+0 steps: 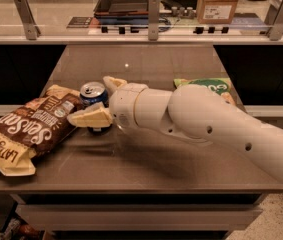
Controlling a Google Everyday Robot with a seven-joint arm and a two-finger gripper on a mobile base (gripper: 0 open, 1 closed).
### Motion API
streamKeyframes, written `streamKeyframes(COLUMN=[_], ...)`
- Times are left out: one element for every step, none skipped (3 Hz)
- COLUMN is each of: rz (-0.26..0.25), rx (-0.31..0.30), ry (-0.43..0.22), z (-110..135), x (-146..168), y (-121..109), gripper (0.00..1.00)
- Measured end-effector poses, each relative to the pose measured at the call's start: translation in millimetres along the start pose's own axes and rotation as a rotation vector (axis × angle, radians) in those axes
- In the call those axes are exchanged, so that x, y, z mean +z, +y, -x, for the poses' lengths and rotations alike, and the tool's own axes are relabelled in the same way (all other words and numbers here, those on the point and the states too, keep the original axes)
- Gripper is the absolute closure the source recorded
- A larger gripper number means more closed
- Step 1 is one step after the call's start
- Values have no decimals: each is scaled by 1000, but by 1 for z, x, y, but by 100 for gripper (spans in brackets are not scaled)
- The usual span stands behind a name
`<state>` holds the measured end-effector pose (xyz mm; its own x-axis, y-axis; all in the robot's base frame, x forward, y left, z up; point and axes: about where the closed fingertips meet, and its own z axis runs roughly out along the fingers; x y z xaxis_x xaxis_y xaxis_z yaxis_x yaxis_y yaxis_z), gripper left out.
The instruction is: Move pepsi can near brown chip bag
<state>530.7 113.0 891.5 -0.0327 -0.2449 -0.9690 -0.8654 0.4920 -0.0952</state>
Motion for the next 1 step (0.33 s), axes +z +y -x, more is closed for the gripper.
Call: streamKeyframes(rz=[0], rx=[0], ry=[0], z=[0], x=[0], y=[0], gripper=[0])
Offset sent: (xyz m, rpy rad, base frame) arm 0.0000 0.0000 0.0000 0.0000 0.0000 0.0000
